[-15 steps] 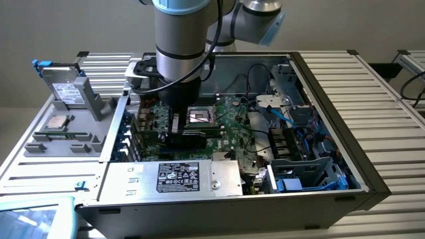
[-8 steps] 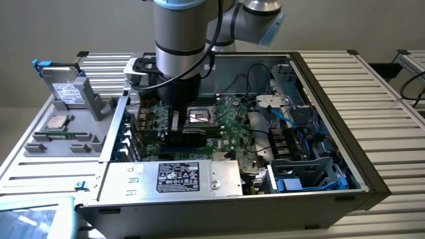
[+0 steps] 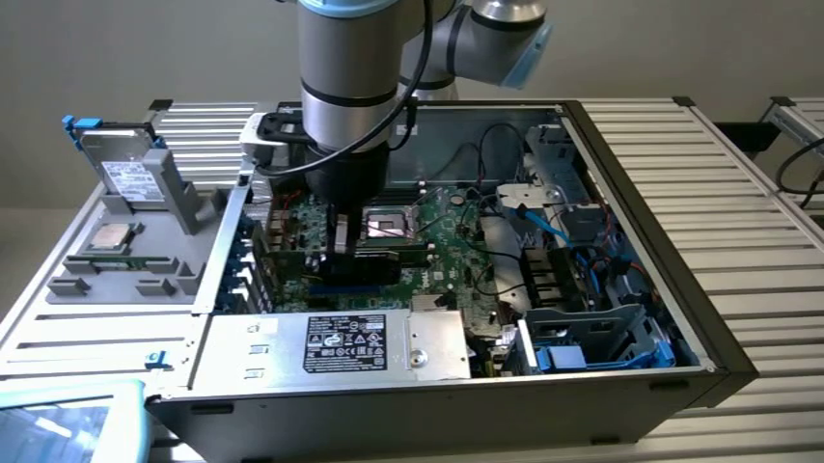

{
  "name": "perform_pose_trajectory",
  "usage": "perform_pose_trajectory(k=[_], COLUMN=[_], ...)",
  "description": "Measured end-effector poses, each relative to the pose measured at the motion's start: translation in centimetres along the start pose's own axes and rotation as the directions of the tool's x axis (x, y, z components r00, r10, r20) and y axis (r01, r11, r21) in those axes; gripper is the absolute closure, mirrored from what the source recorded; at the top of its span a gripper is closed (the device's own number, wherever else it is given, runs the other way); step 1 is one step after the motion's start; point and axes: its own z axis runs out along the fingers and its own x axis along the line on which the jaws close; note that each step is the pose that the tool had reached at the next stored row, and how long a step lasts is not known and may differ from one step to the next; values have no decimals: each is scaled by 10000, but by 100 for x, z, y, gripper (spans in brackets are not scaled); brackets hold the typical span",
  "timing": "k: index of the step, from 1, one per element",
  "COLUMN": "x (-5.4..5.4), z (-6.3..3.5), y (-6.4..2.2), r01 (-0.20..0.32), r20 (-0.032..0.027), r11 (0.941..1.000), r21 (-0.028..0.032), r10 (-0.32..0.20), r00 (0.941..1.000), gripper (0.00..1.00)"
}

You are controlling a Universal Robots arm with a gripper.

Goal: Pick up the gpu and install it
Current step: 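Insert the gpu into the slot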

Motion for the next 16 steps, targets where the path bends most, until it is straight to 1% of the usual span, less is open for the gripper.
perform_pose_trajectory(k=[5,12,16], x=[-2,-2,-1], z=[36,53,71], y=[-4,-6,-6], r01=[20,32,32], r20=[-2,1,-10], r11=[10000,10000,10000], r21=[0,2,-3], r10=[-20,-32,-32], r00=[10000,10000,10000], gripper=[73,73,73])
